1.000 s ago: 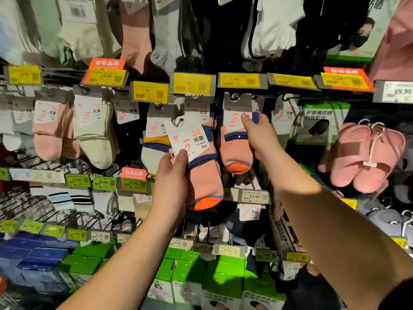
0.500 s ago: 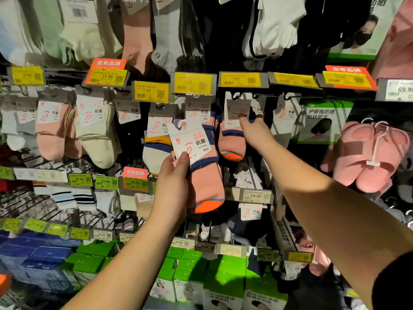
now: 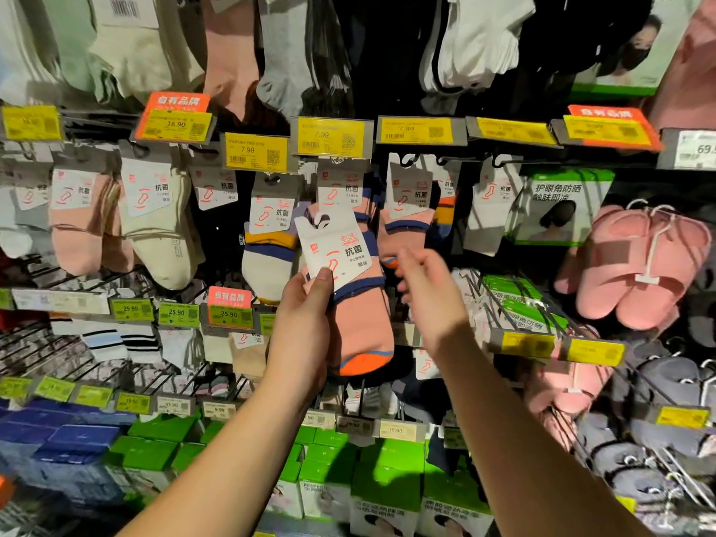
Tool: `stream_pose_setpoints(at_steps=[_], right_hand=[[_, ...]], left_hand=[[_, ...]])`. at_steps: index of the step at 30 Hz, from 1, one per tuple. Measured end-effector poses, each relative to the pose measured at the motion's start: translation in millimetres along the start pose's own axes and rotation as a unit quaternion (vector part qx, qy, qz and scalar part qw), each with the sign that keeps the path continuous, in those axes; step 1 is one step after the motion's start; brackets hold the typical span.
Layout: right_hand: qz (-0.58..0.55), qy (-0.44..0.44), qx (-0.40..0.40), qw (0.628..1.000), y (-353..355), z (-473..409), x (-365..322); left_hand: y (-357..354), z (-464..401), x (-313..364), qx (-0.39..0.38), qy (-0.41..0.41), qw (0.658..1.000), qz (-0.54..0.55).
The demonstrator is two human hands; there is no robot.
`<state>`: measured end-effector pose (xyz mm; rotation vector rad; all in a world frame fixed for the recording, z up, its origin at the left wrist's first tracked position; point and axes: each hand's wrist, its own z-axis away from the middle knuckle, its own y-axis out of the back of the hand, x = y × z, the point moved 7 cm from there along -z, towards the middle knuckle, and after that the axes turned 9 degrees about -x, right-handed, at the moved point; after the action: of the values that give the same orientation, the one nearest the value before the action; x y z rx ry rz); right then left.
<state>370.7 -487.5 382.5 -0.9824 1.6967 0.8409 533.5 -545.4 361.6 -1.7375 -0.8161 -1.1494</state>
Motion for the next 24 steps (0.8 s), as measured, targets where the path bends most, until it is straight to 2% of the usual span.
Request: stream_pose_setpoints(at_steps=[4,8,12,18,24], right_hand=[[-0.049,0.002,-0.041,0.998,-23,10,13],[-0.066,0.009,-0.042,0.997,-23,12,16],[-0.147,-0.012,-0.059,0.987,-23,11,20],[-0.183,-0.049,0.011,0.982,3,-3,21],[-0.099,0.001,0.049,0.994,37,-28,-14]], left_hand=[[-11,2,-6,-0.028,0.011,0.999,0.021],[-13,1,-12,-0.027,0.009,0.998,0.047],[-8,2,-7,-0.01,-0.013,0.999,0.036],[10,-4,5,0.029,-0.039,0.999,-0.01],[15,-4,10,0.041,-0.028,0.999,0.018]])
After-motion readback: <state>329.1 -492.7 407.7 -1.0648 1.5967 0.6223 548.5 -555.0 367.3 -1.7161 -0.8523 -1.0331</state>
